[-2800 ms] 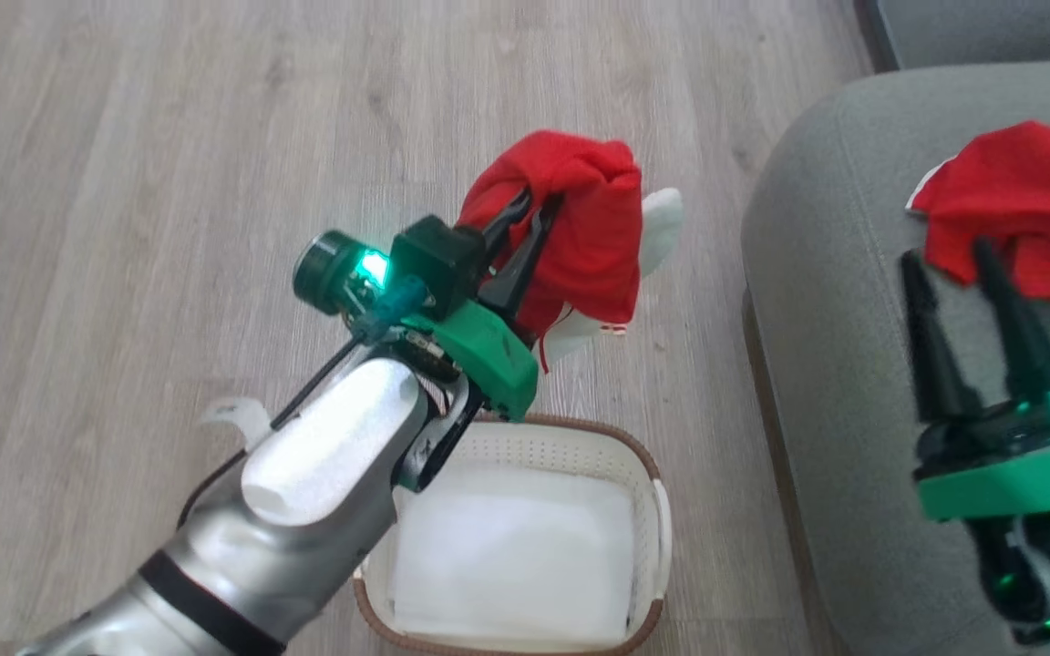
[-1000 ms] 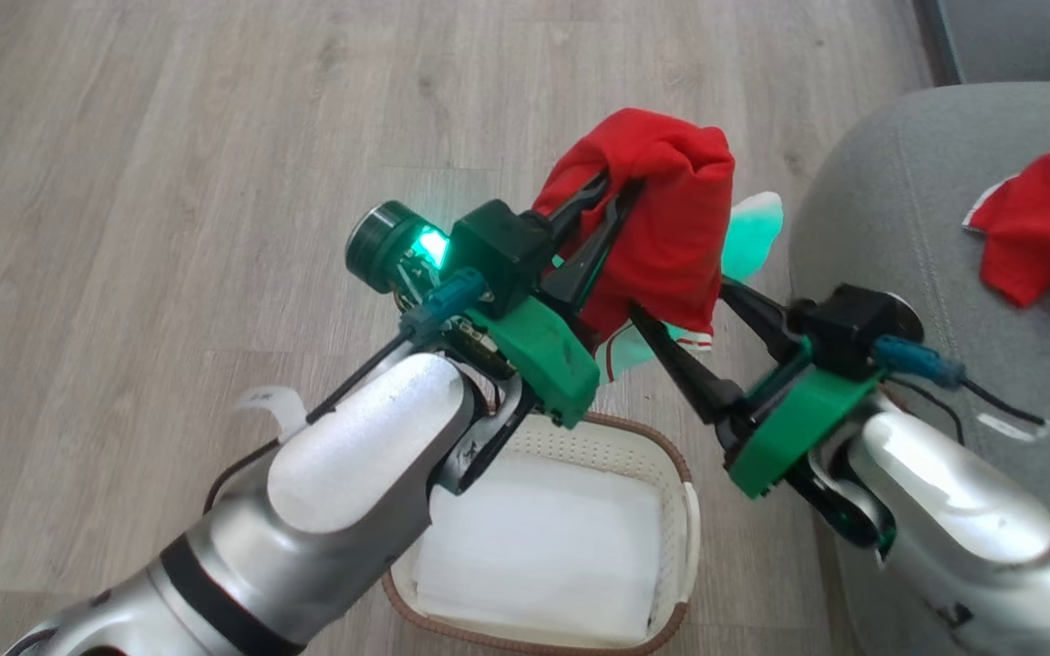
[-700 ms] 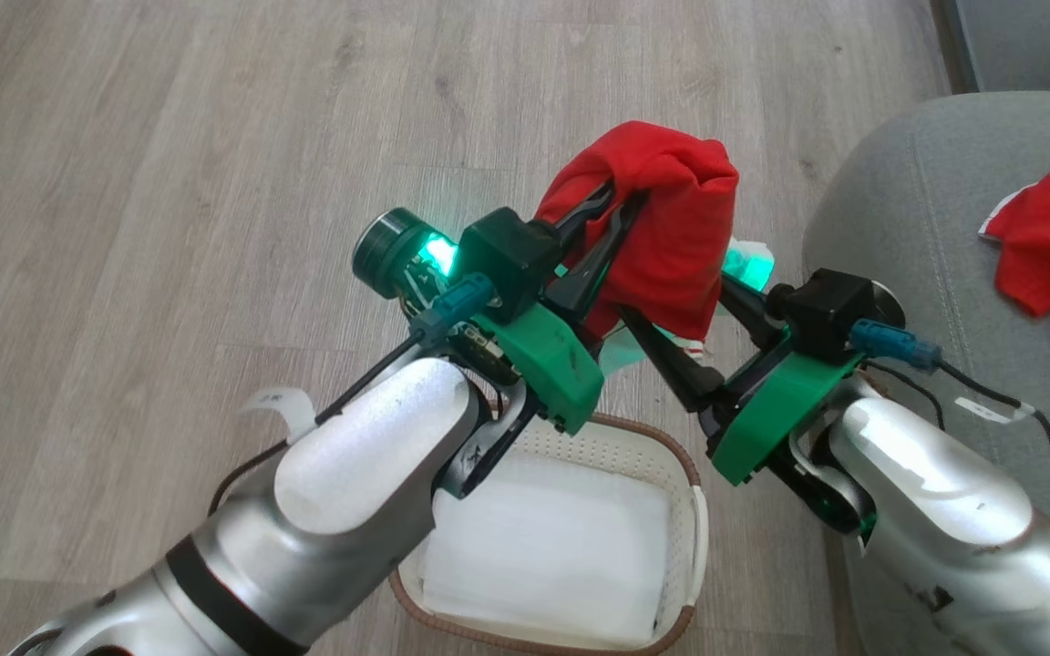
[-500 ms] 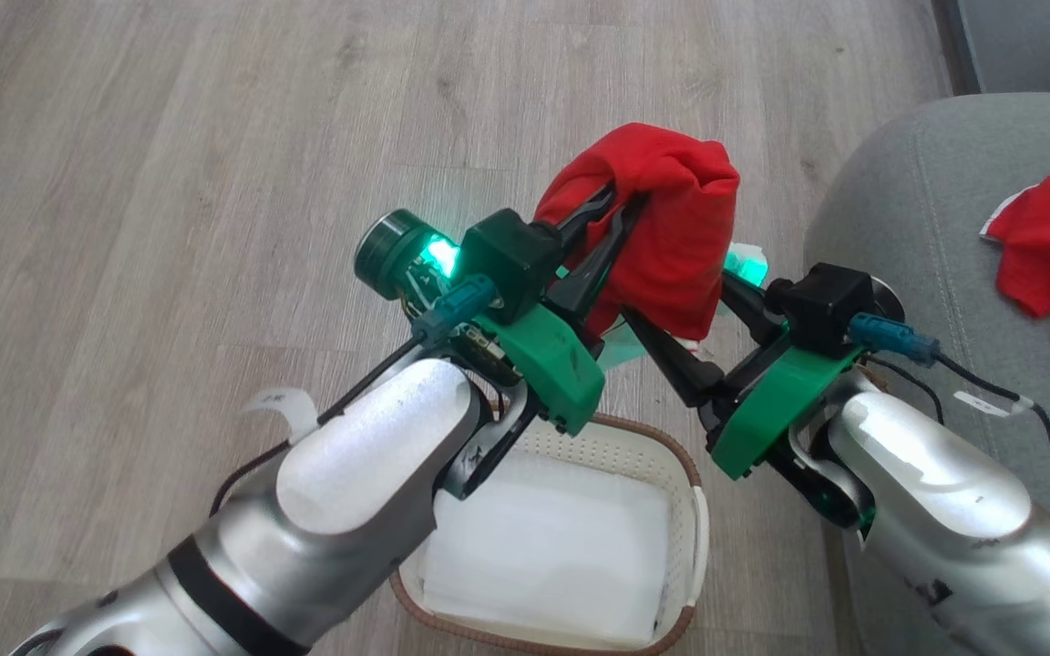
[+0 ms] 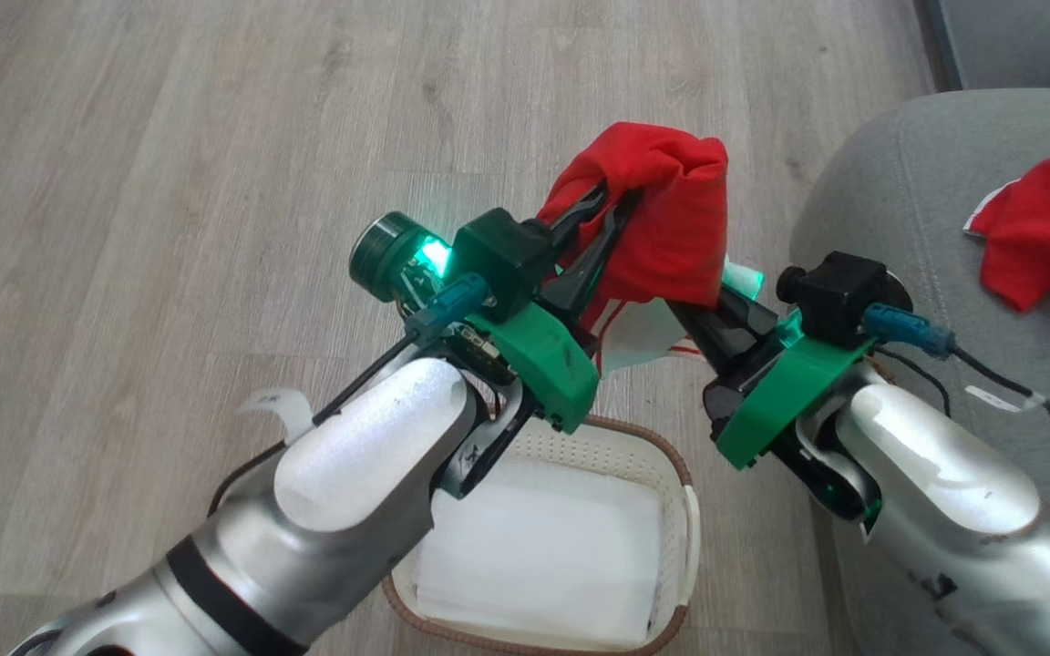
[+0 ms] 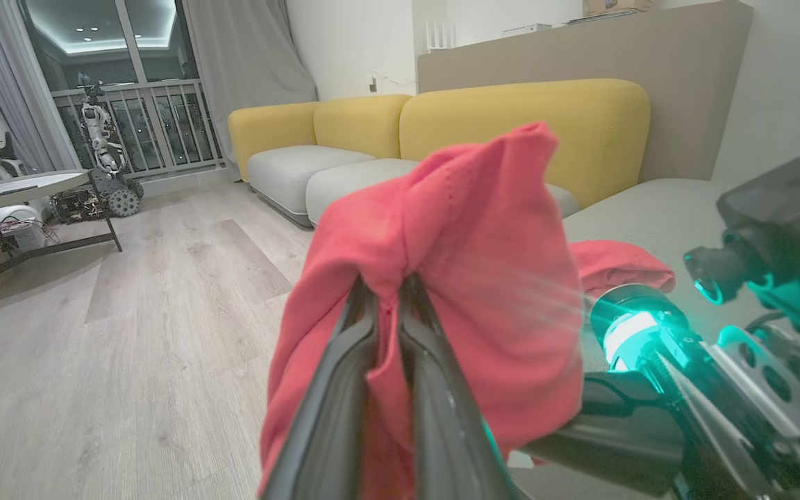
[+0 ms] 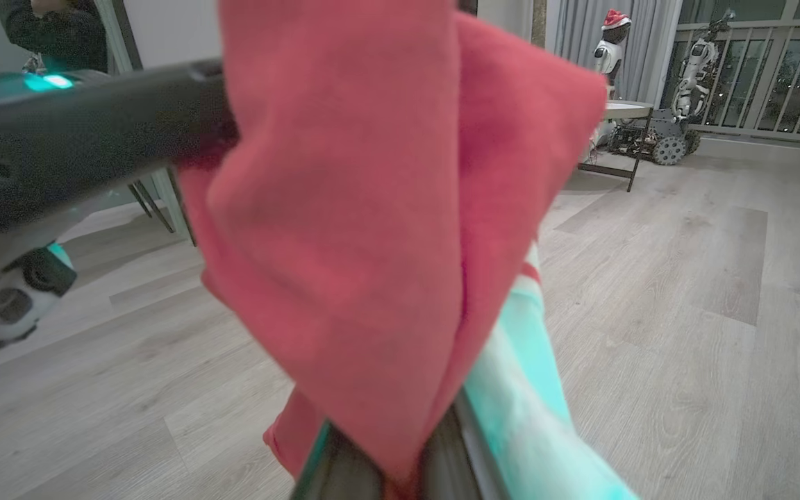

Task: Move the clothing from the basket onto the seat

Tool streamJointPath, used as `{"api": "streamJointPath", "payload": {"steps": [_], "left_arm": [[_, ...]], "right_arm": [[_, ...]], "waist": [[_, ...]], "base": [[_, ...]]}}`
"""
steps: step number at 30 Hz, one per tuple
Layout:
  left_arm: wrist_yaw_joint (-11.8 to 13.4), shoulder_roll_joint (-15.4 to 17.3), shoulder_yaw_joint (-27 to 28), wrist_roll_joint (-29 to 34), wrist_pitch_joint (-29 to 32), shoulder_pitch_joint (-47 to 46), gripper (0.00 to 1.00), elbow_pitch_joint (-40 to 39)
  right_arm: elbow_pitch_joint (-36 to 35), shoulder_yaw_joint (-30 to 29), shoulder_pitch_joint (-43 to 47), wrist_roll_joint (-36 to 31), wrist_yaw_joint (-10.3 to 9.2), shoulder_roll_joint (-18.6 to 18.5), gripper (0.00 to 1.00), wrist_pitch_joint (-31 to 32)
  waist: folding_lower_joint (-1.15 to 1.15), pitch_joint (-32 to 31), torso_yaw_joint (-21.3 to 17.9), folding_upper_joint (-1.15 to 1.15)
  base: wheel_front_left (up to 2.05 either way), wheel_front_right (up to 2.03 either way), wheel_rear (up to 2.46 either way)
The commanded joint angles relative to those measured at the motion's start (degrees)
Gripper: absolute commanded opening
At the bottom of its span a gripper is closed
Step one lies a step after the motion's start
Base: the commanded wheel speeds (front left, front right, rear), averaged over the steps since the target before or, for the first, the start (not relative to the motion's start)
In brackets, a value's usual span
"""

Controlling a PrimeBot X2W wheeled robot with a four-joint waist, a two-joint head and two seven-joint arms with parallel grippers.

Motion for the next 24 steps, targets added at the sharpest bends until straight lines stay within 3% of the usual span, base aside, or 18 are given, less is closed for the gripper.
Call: {"api": "streamJointPath", "payload": {"steps": [1, 2, 4, 6, 7, 17, 24], "left_arm": [[0.18, 0.85, 1.94, -0.47, -0.53, -2.62, 0.0, -1.4], [0.2, 0.92, 1.92, -0.55, -0.56, -2.51, 0.0, -1.36], [0.32, 1.08, 1.89, -0.69, -0.53, -2.24, 0.24, -1.27], [0.41, 1.31, 1.9, -0.92, -0.52, -1.89, 0.57, -1.13], [0.49, 1.4, 1.94, -1.05, -0.5, -1.72, 1.0, -1.14], [1.22, 2.07, 1.63, -1.45, -0.08, -0.69, 1.0, -1.49], [1.69, 2.54, 1.46, -1.45, -0.4, -0.23, 1.0, -1.74]], "right_arm": [[-1.87, -1.12, -0.18, -0.03, -0.01, 0.05, 0.0, -0.31], [-2.01, -1.55, 0.01, -0.03, -0.01, 0.04, 0.0, -0.31], [-2.23, -2.35, 0.4, -0.05, -0.01, -0.06, 0.0, -0.31], [-2.31, -3.23, 0.9, -0.12, -0.01, -0.04, 0.0, -0.31], [-2.34, -3.71, 1.08, -0.15, -0.01, -0.05, 0.0, -0.31], [-3.6, -9.36, 2.53, -1.02, -0.01, -0.63, 0.0, -0.31], [-6.03, -14.2, 4.13, -1.22, -0.01, -2.37, 0.0, -0.31]], "waist": [[0.0, -0.15, -0.13, 0.0], [0.0, -0.21, -0.2, 0.0], [0.0, -0.26, -0.36, 0.0], [0.0, -0.37, -0.59, 0.0], [0.0, -0.31, -0.72, 0.0], [0.0, 0.36, -2.42, 0.0], [0.0, 0.81, -5.95, 0.0]], "base": [[0.0, 0.0, 0.0], [0.0, 0.0, 0.0], [0.0, 0.0, 0.0], [0.0, 0.0, 0.0], [0.0, 0.0, 0.0], [0.0, 0.0, 0.0], [0.0, 0.0, 0.0]]}}
